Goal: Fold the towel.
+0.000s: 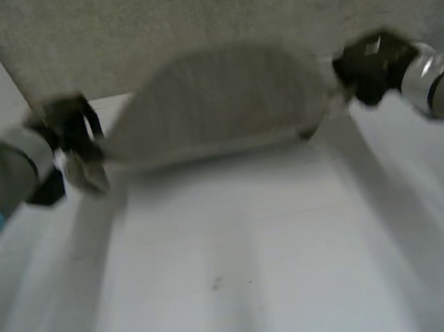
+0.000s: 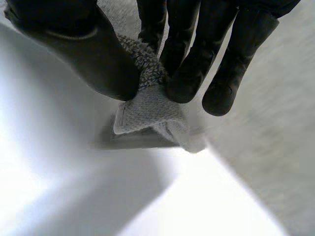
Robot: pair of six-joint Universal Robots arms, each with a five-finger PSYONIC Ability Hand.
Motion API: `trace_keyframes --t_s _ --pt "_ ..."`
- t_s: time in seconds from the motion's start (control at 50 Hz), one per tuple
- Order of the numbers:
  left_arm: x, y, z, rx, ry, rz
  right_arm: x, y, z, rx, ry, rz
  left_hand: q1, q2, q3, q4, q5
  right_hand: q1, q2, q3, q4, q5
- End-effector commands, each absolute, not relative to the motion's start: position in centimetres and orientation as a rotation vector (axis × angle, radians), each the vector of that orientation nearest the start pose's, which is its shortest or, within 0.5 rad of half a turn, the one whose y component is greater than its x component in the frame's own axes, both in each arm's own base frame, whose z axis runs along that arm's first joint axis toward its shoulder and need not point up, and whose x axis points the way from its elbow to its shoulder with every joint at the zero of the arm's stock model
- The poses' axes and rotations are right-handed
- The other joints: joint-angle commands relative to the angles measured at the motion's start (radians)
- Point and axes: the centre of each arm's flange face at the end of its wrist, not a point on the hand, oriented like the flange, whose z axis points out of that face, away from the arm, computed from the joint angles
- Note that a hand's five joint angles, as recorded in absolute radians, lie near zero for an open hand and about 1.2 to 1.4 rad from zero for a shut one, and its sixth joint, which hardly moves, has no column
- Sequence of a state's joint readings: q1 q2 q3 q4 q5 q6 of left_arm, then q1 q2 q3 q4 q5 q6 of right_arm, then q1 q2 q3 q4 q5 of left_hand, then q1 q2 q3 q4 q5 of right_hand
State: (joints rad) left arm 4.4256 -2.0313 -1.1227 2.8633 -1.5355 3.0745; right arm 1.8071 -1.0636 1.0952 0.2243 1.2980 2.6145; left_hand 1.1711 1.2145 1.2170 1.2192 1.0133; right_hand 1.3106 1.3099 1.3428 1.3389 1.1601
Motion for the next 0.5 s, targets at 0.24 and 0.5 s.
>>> trace_keyframes --t_s 0.24,0.5 --pt "-22.5 -29.3 15.6 0.576 2.731 -1.696 22.3 -31.6 13.4 -1.266 2.349 -1.584 0.225 0.182 0.179 0.177 0.208 0.086 0.086 0.054 0.057 0.062" --pt "-21.8 -28.0 17.6 0.573 2.698 -1.737 21.1 -29.4 15.9 -1.249 2.328 -1.656 0.225 0.182 0.179 0.177 0.208 0.086 0.086 0.054 0.057 0.062"
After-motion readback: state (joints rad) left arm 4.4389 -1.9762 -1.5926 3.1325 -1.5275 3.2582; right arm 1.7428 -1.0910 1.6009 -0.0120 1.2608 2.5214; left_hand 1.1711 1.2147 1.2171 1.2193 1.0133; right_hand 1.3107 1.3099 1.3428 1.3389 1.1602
